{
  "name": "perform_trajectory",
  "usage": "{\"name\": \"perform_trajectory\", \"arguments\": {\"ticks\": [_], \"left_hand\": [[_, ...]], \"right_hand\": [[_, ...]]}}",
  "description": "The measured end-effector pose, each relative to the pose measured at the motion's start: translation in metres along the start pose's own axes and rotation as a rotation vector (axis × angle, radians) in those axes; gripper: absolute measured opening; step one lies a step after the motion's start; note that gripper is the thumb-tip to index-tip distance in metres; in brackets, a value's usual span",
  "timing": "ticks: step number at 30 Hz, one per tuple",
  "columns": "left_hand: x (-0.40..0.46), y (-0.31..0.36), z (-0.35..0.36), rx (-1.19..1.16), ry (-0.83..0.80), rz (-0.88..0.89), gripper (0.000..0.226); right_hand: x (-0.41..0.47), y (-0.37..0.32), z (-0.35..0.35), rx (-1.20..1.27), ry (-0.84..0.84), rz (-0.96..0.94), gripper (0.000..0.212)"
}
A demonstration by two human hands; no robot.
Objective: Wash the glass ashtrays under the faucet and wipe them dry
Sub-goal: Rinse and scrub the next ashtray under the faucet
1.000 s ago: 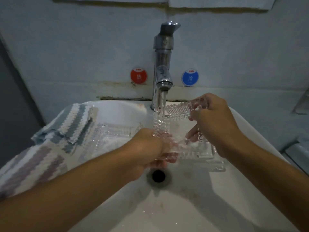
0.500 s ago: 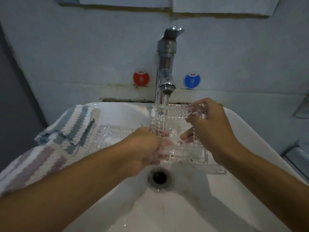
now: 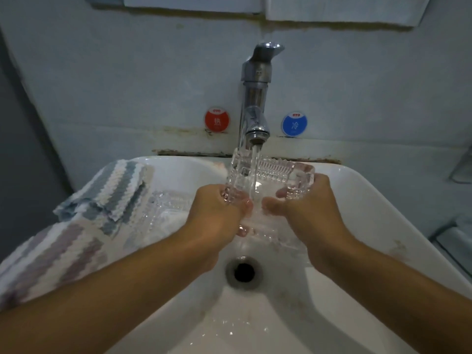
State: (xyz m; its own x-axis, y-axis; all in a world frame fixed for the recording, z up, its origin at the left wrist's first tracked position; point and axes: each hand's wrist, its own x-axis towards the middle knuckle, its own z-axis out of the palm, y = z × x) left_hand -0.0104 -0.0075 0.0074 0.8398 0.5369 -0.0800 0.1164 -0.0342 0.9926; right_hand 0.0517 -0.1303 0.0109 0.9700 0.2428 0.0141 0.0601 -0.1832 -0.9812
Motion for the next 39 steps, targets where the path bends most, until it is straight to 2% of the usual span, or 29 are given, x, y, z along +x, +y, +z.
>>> {"name": "perform_trajectory", "arguments": {"ticks": [3, 5, 7, 8, 13, 16, 18, 22, 25, 31, 39], "left_hand": [[0.001, 0.001, -0.003, 0.018, 0.018, 0.017, 0.010], [0.002, 0.003, -0.005, 0.023, 0.034, 0.044, 0.008], [0.004, 0.004, -0.006, 0.007, 0.039, 0.053, 0.009], [0.004, 0.004, -0.007, 0.005, 0.034, 0.041, 0.013], [0.011, 0.000, -0.011, 0.005, -0.091, -0.111, 0.037], [0.012, -0.001, -0.011, 0.053, -0.133, -0.121, 0.045], [0.010, -0.002, -0.010, 0.080, -0.114, -0.093, 0.044], [0.006, 0.000, -0.009, 0.082, -0.082, -0.043, 0.032], [0.006, 0.003, -0.008, 0.102, -0.062, -0.002, 0.019], [0.013, 0.005, -0.009, 0.043, -0.100, -0.064, 0.035], [0.001, 0.003, -0.009, 0.053, -0.159, 0.002, 0.034]], "right_hand": [[-0.005, 0.005, 0.008, 0.043, -0.058, 0.150, 0.054], [-0.010, 0.004, 0.009, 0.111, -0.108, 0.235, 0.037], [-0.011, 0.002, 0.007, 0.099, -0.140, 0.242, 0.013], [-0.011, 0.002, 0.006, 0.095, -0.141, 0.231, 0.010], [-0.004, 0.002, 0.005, 0.106, -0.168, 0.209, 0.023], [-0.003, 0.007, 0.006, 0.143, -0.192, 0.252, 0.029], [-0.006, 0.009, 0.008, 0.148, -0.185, 0.246, 0.029], [-0.010, 0.006, 0.009, 0.121, -0.167, 0.174, 0.016], [-0.005, 0.003, 0.006, 0.136, -0.155, 0.188, 0.021], [0.002, -0.003, 0.000, 0.172, -0.178, 0.211, 0.041], [-0.002, 0.005, 0.005, 0.126, -0.121, 0.170, 0.034]]}}
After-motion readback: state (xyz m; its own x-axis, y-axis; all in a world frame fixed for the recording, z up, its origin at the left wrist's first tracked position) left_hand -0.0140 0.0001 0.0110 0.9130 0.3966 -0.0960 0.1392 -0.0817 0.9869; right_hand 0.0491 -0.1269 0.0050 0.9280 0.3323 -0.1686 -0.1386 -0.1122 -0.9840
